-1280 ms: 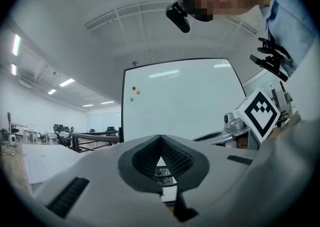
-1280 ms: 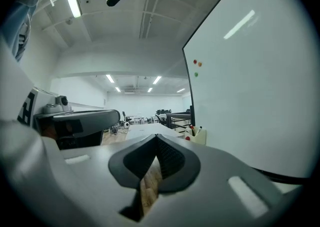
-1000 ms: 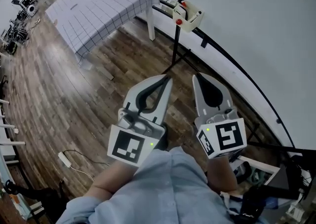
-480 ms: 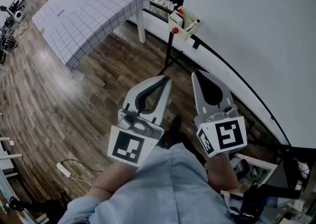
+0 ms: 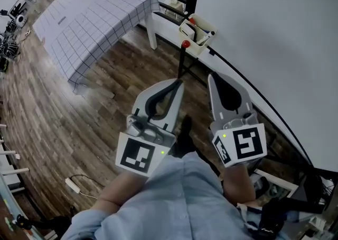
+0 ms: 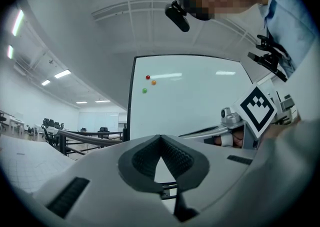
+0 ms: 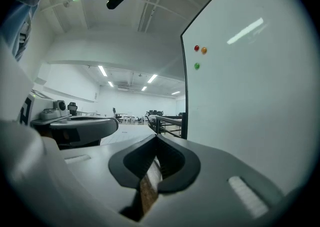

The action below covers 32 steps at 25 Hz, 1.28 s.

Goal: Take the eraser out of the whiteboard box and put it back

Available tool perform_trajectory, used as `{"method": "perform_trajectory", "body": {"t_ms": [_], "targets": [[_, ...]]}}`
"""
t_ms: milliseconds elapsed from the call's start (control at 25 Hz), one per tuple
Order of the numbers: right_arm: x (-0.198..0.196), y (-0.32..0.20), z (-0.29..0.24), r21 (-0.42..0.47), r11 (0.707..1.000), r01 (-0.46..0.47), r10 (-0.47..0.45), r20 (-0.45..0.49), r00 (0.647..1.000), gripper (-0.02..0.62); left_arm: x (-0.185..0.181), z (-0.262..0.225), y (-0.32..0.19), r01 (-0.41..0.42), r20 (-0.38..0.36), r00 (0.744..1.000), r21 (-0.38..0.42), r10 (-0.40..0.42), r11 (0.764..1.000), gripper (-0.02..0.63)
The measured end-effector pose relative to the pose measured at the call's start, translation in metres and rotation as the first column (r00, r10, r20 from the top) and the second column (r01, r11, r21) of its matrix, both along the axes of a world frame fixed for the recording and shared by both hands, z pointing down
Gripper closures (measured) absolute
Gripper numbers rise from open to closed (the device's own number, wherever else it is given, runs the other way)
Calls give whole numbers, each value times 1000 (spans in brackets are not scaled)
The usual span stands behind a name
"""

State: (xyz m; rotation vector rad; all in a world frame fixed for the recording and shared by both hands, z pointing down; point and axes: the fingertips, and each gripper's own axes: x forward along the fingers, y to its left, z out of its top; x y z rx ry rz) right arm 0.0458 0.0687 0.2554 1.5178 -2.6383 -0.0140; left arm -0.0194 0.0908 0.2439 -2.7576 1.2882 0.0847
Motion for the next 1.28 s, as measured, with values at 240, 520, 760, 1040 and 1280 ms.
{"method": "perform_trajectory", "body": {"t_ms": [240,520,760,1040,1280], "targets": [[7,-55,4,-2,999,41,-41,2,999,594,20,-4,-62,4,21,1000,11,-4,1000,607],[7,-108,2,-22,990,138,-138,1,990,594,42,-22,-118,41,56,998,41,-43,998,607],[2,-128,4,-36,978,206,-207,-18,978,594,47,-28,-137,77,62,995,60,-81,995,607],[-1,-151,17,-83,976,202,-208,-73,975,583,35,-22,-156,108,55,992,48,-111,993,607],[-10,-171,26,-107,976,190,-205,-151,967,578,22,-13,-179,104,20,994,14,-105,994,607]]}}
